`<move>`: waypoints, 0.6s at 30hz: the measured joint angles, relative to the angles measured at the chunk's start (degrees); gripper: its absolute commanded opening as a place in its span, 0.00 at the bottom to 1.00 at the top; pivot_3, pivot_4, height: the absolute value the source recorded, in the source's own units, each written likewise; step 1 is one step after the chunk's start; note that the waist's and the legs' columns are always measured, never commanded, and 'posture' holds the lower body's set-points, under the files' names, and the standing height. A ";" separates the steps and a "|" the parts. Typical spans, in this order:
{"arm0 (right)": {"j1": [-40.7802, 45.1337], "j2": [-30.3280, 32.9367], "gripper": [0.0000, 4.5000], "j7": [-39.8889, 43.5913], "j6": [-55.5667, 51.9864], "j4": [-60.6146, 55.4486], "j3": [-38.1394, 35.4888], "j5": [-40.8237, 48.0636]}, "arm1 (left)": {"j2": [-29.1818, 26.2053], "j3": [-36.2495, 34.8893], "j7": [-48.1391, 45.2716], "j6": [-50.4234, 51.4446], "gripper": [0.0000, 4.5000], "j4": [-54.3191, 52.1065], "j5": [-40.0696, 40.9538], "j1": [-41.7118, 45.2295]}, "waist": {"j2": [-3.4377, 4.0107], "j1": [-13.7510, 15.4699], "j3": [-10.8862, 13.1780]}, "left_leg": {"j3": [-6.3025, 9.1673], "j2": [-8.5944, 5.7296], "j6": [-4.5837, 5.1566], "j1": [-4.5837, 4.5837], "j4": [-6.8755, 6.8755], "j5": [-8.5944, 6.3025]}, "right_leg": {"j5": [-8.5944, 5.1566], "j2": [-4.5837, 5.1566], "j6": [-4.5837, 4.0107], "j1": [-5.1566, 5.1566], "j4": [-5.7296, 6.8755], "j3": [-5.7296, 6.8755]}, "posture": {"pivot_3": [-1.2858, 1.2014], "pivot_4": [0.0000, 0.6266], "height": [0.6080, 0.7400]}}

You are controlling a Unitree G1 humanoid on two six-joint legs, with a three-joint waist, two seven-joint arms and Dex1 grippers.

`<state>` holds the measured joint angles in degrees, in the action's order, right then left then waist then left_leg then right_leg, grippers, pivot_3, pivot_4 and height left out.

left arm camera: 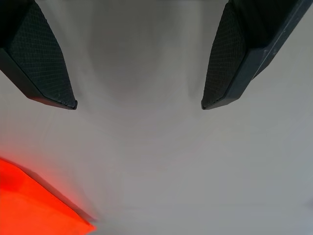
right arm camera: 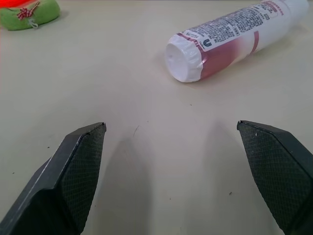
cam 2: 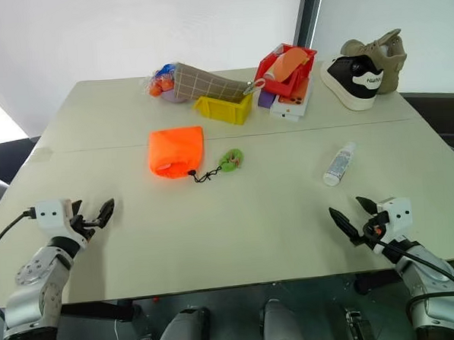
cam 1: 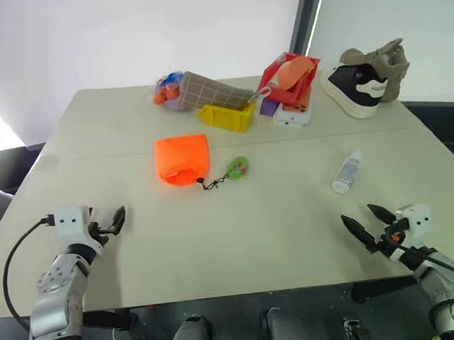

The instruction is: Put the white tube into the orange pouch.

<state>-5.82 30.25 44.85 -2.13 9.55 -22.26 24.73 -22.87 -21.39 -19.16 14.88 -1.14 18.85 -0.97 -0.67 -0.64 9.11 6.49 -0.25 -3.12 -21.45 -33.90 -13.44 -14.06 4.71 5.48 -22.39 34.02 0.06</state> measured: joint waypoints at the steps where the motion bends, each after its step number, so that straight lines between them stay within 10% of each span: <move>1: 0.00 0.00 0.99 0.00 0.00 0.00 0.00 0.00 | 0.00 0.00 -0.01 0.00 0.97 0.00 0.00 -0.01 | 0.00 0.00 0.00 | 0.00 0.00 0.00 0.00 0.00 0.00 | 0.00 0.00 0.00 0.00 0.00 0.00 | 0.52 0.24 1.00; 18: -0.83 0.05 0.99 0.07 -5.17 -8.57 3.38 1.12 | 0.04 4.71 -3.13 1.02 0.97 -4.47 -0.18 3.14 | 0.02 0.04 0.03 | 0.00 0.00 -0.05 -0.05 0.00 -0.03 | 0.00 0.00 0.00 -0.03 -0.02 0.00 | 0.52 0.24 1.00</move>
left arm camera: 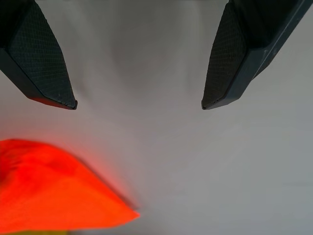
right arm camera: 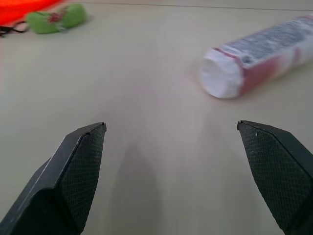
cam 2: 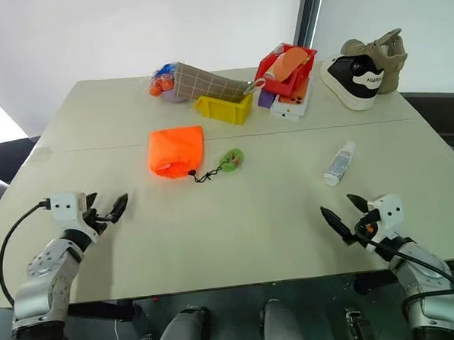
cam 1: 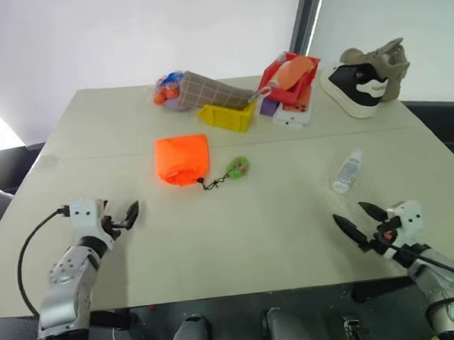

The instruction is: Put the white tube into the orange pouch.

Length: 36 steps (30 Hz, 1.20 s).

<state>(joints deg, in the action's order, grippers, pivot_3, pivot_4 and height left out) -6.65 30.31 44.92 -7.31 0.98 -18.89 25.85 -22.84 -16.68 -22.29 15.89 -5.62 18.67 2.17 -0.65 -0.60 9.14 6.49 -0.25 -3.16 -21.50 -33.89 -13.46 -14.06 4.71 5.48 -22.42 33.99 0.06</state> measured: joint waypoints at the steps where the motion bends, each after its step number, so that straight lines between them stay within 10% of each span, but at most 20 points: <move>1: -0.19 0.07 0.99 0.55 -1.37 -1.90 0.58 0.69 | -0.57 0.70 -0.93 -0.18 0.97 -1.02 -0.03 0.33 | 0.00 0.00 0.00 | 0.00 0.00 0.00 0.00 0.00 0.00 | 0.00 0.00 0.00 0.00 0.00 0.00 | 0.52 0.24 1.00; 12: -1.03 -0.07 0.99 -0.24 -11.26 -20.29 10.71 3.41 | -6.61 12.85 -4.34 -6.66 0.97 -1.54 -13.38 8.02 | 0.03 0.03 0.03 | 0.00 0.00 -0.02 -0.02 0.02 -0.02 | -0.01 0.00 0.00 -0.02 -0.06 0.01 | 0.52 0.24 1.00; 23: 4.59 -4.22 0.99 -4.34 -11.66 -21.23 17.52 0.82 | -5.18 27.04 2.58 -14.11 0.97 21.44 -33.25 26.56 | -0.01 0.18 0.06 | 0.02 -0.02 0.14 -0.07 0.16 0.08 | -0.04 -0.04 0.20 -0.06 0.00 0.03 | 0.52 0.24 1.00; 27: 4.27 -4.24 1.00 -5.32 -11.17 -21.25 17.71 -0.29 | -3.78 27.28 3.09 -15.48 0.68 25.95 -34.12 29.79 | -0.01 -0.04 0.06 | 0.03 -0.02 0.14 0.02 0.20 0.08 | -0.06 -0.06 0.24 -0.05 0.09 0.03 | 0.52 0.24 1.00; 32: 4.04 -4.23 1.00 -8.04 -10.78 -21.23 17.20 -2.72 | -3.30 27.28 1.32 -16.58 0.08 28.53 -34.18 30.16 | -0.01 0.02 0.06 | 0.03 -0.02 0.14 0.06 0.17 0.08 | -0.06 -0.06 0.23 -0.02 0.13 0.03 | 0.52 0.24 1.00; 36: 4.04 -4.46 1.00 -11.69 -10.30 -21.15 15.44 -4.94 | -2.33 26.58 -0.09 -16.63 0.01 28.59 -32.13 30.03 | -0.01 0.15 0.05 | 0.03 -0.02 0.14 0.04 0.15 0.08 | -0.06 -0.05 0.24 0.00 0.11 0.03 | 0.52 0.24 1.00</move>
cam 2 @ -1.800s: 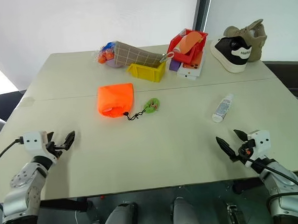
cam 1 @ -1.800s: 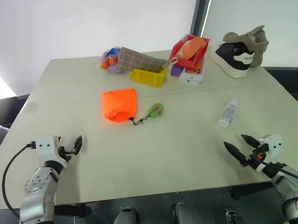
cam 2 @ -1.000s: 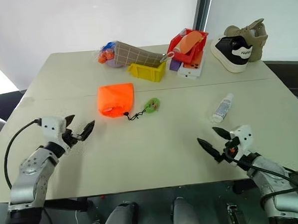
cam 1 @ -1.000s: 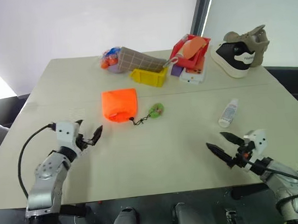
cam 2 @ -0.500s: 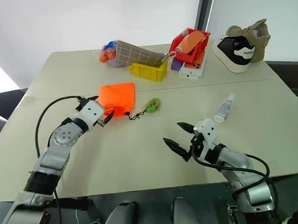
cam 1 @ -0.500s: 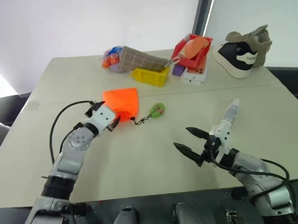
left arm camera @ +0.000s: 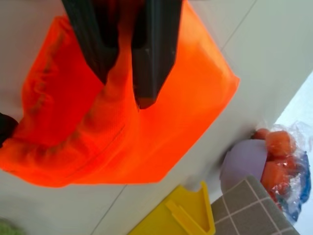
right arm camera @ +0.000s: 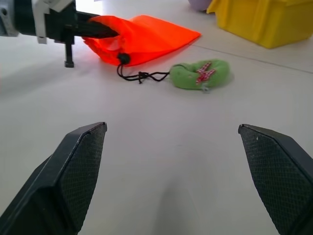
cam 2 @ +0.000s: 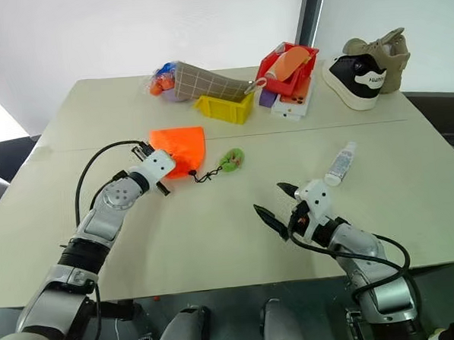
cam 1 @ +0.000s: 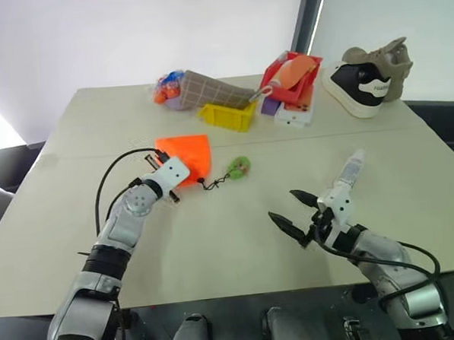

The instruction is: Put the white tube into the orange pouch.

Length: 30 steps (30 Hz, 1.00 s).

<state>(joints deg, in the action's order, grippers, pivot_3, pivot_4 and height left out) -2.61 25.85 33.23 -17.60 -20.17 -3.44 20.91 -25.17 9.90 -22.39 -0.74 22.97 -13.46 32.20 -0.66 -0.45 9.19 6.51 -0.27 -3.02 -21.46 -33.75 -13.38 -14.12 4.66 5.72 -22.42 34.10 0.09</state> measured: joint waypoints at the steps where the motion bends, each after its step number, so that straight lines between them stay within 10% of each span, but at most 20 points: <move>1: -0.02 -0.10 1.00 -1.42 0.77 0.12 -1.03 -0.66 | 0.61 -0.66 -0.81 0.37 0.01 -0.41 1.45 -0.26 | 0.00 0.04 0.00 | 0.00 0.00 0.00 -0.01 0.00 0.00 | 0.00 0.00 0.00 0.00 0.00 0.00 | 0.52 0.24 1.00; 30: 20.07 -13.78 1.00 -39.91 4.71 32.77 -11.70 -15.61 | 4.74 -1.50 -7.39 14.24 0.01 -13.95 10.23 -2.24 | 0.13 -0.54 -0.03 | 0.03 0.00 0.04 0.12 -0.13 0.03 | 0.14 -0.08 -0.24 0.09 0.19 -0.03 | 0.52 0.24 1.00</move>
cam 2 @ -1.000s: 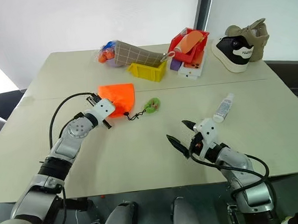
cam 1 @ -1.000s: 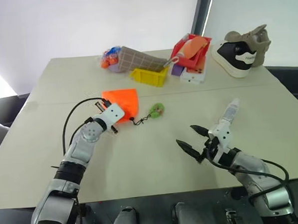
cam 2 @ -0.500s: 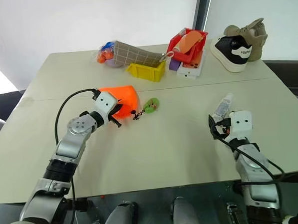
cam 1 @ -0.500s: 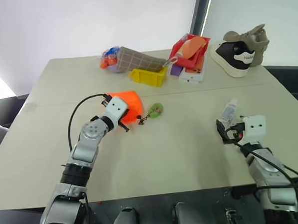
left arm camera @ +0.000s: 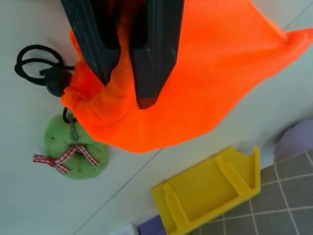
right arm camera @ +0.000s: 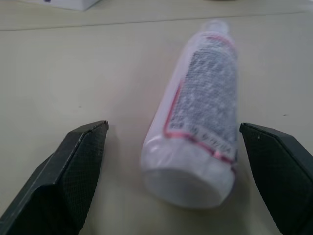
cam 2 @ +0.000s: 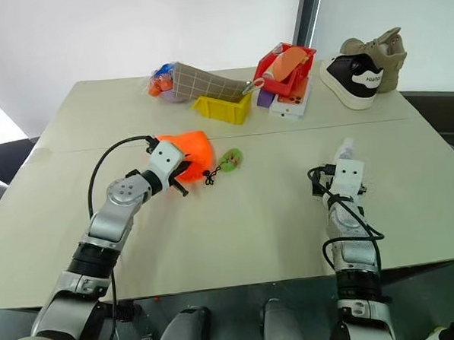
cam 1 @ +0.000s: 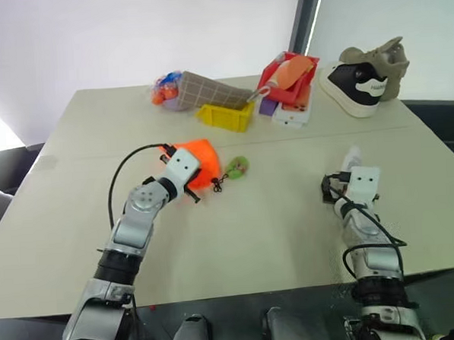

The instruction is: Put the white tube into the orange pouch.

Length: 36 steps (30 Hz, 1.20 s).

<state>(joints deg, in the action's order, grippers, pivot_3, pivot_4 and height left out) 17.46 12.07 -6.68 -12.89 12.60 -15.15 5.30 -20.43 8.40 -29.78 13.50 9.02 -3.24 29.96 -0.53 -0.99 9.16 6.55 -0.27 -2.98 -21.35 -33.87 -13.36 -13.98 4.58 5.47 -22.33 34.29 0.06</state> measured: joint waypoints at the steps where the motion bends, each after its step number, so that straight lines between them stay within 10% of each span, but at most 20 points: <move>1: 0.31 -0.01 1.00 -0.72 0.74 0.75 -0.02 -0.20 | 0.00 -0.02 0.02 0.01 0.01 0.00 0.00 -0.01 | 0.00 0.01 0.00 | 0.01 0.00 0.00 0.00 -0.01 0.00 | 0.00 0.00 0.00 0.01 0.00 0.00 | 0.52 0.24 1.00; 5: 1.13 -0.15 0.94 -2.59 2.89 2.83 -0.22 -0.59 | -0.01 -0.04 0.05 0.02 0.00 -0.01 0.00 -0.01 | 0.00 0.02 0.00 | 0.01 0.00 0.00 0.00 -0.03 0.00 | 0.01 0.00 0.00 0.03 -0.01 -0.01 | 0.52 0.24 1.00; 12: 1.40 -0.50 0.31 -2.44 4.95 3.94 -0.84 0.19 | -0.02 -0.04 0.05 0.02 0.00 -0.02 0.00 -0.07 | 0.00 0.01 0.00 | 0.01 0.00 0.01 0.00 -0.03 0.00 | 0.02 0.00 -0.01 0.03 0.00 -0.01 | 0.52 0.24 1.00; 23: -4.43 -1.18 0.31 8.65 4.87 -4.95 2.46 4.03 | 0.37 -0.34 -0.03 0.08 0.00 0.04 0.58 0.07 | 0.08 -0.10 0.03 | 0.02 0.00 0.01 -0.02 0.00 0.00 | 0.05 -0.02 0.15 -0.02 0.03 -0.02 | 0.52 0.24 1.00; 31: -18.12 14.45 0.31 39.34 -8.88 -32.28 15.58 18.50 | 1.42 -1.48 -1.02 3.59 0.00 -0.12 3.93 3.27 | 0.05 0.07 0.06 | 0.05 0.00 0.07 -0.04 -0.03 -0.04 | -0.10 -0.01 0.42 0.04 -0.02 0.01 | 0.52 0.24 1.00; 36: -16.06 15.41 0.31 41.68 -14.25 -35.54 20.13 19.29 | 1.25 -0.97 -2.67 4.58 0.00 -0.89 4.01 3.48 | 0.00 0.21 0.07 | 0.06 0.00 0.06 -0.03 -0.09 -0.04 | -0.11 -0.01 0.18 0.02 0.00 0.02 | 0.52 0.24 1.00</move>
<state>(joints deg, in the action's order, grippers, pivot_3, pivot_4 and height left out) 1.40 27.48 35.00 -27.15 -22.94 4.98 24.60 -19.18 7.43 -32.45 18.07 8.13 0.77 33.43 -0.53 -0.78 9.23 6.60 -0.27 -2.92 -21.38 -33.97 -13.40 -14.09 4.57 5.65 -22.31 34.29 0.08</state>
